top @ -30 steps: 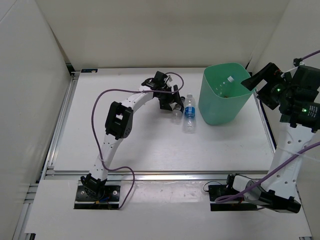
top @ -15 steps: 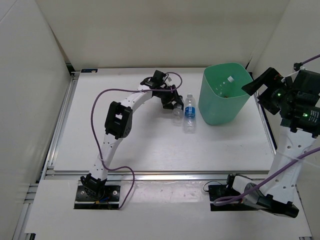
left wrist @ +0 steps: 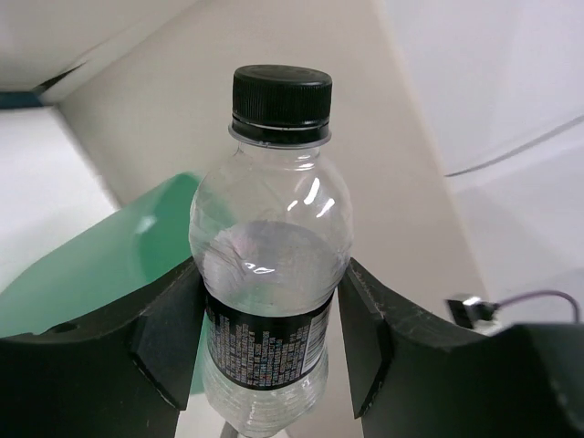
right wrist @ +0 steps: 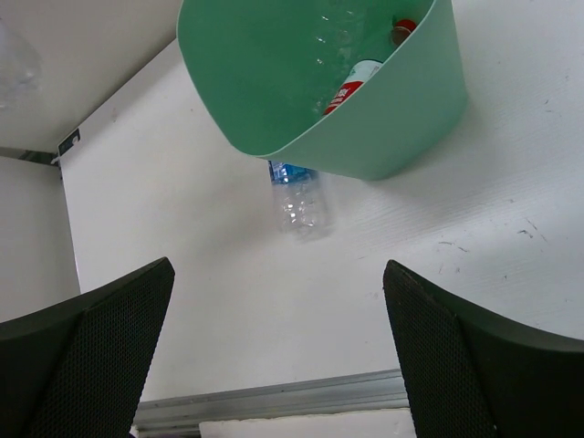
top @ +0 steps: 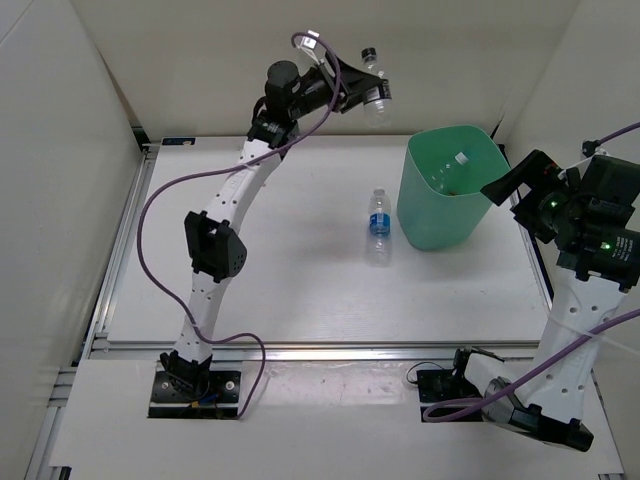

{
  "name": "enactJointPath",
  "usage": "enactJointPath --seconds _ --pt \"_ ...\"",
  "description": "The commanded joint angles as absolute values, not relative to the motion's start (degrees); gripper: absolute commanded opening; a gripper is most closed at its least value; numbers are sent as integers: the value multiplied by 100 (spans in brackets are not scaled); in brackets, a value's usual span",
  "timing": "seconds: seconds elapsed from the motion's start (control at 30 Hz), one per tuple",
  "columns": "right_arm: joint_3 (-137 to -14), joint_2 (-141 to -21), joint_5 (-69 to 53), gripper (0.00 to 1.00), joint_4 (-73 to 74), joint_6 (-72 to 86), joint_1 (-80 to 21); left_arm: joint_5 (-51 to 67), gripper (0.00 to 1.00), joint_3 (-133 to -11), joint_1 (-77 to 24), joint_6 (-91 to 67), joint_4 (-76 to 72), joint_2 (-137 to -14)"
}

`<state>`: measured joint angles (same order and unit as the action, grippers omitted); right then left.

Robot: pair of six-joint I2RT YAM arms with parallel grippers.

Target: Put the plastic bottles in the bin

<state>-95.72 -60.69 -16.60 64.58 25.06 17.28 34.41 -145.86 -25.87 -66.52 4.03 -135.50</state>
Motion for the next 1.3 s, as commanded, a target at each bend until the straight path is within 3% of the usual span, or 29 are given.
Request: enactJointPath --seconds 0.0,0.37,0.57,0.67,0.83,1.13,1.27 --pt "-9606 -5977 -1679 99 6398 2408 1758 3190 45 -14677 -3110 -7083 -369 -13507" --pt "-9967 -5871 -1626 99 6513 2241 1758 2426 46 -14739 -3841 -7050 -748 -13799" --pt "-9957 -5818 -1679 99 6513 2188 1758 2312 58 -14739 -4201 -6943 -677 -14001" --pt "-10010 -5871 -1679 99 6513 2188 1758 2364 80 -14739 -4254 -6829 -554 -14062" --pt "-9950 -5924 -1679 99 6513 2188 1758 2531 100 -14678 -4254 -6628 -360 -14062" --pt "-9888 -5977 -1731 99 6338 2293 1758 2383 100 -14326 -3719 -5372 859 -13149" --pt "-9888 -6029 -1784 99 6337 2294 1758 1557 100 -12765 -3297 -4694 1502 -12105"
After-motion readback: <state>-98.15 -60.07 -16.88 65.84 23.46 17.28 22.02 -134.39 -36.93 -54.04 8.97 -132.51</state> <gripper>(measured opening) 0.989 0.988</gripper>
